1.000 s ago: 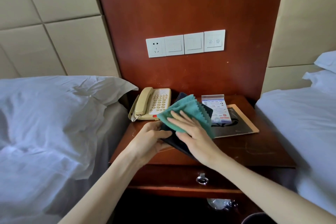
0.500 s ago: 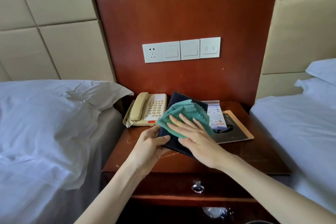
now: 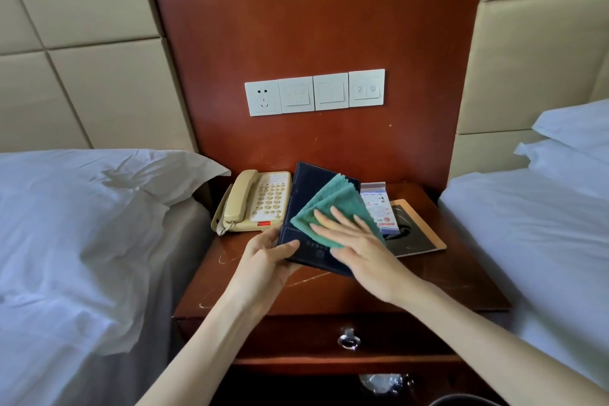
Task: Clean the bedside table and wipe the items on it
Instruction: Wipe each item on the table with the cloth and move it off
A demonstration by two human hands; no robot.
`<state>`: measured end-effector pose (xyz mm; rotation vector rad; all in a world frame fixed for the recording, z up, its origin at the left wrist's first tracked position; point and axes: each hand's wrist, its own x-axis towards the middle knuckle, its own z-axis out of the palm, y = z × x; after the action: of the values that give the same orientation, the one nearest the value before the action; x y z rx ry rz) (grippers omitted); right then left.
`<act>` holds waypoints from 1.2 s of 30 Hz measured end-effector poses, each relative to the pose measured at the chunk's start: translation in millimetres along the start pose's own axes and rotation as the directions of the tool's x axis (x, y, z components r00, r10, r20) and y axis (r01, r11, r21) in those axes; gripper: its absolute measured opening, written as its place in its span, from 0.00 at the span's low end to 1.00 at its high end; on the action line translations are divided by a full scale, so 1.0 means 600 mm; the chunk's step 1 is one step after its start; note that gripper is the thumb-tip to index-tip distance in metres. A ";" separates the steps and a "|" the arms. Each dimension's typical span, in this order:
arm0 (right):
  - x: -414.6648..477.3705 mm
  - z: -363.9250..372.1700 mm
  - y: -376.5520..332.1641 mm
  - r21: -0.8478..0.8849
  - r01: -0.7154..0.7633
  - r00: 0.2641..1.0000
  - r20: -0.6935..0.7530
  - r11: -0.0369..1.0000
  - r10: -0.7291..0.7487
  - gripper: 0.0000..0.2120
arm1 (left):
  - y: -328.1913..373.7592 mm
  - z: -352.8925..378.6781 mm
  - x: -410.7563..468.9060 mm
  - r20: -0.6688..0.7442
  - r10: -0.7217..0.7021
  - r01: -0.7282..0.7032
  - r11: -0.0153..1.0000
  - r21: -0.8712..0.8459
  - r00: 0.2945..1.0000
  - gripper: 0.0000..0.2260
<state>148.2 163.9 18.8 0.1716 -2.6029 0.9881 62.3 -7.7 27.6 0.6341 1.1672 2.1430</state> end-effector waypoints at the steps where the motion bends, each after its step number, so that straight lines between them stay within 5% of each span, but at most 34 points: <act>1: -0.003 0.003 0.001 0.017 0.009 1.000 0.007 1.000 -0.009 0.23 | -0.001 -0.001 0.001 0.002 0.000 0.000 1.000 -0.007 1.000 0.15; 14: 0.032 -0.053 0.017 0.159 -0.138 0.954 -0.244 0.977 0.175 0.22 | -0.003 0.005 -0.008 0.078 -0.022 0.023 1.000 -0.012 0.997 0.17; 20: 0.008 -0.015 -0.016 0.066 0.008 0.995 -0.103 0.998 -0.001 0.23 | 0.004 0.016 0.011 -0.130 0.048 -0.066 0.989 -0.131 0.990 0.15; 28: -0.040 -0.020 0.014 -0.252 0.233 0.971 0.011 0.939 -0.238 0.25 | 0.007 0.002 0.002 -0.185 0.053 -0.081 0.986 -0.148 0.981 0.14; 32: -0.044 -0.031 0.024 0.059 0.073 0.990 -0.129 0.996 -0.065 0.25 | 0.014 0.004 0.002 -0.167 0.090 -0.113 0.985 -0.131 0.982 0.16; 36: -0.019 -0.028 -0.002 0.369 0.000 0.960 -0.260 0.929 0.103 0.23 | 0.007 0.018 0.004 -0.109 0.057 -0.071 0.989 -0.128 0.992 0.16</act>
<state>164.0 173.7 27.0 0.0510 -2.1635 1.4046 66.8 -1.8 37.1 0.5116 1.0612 2.3106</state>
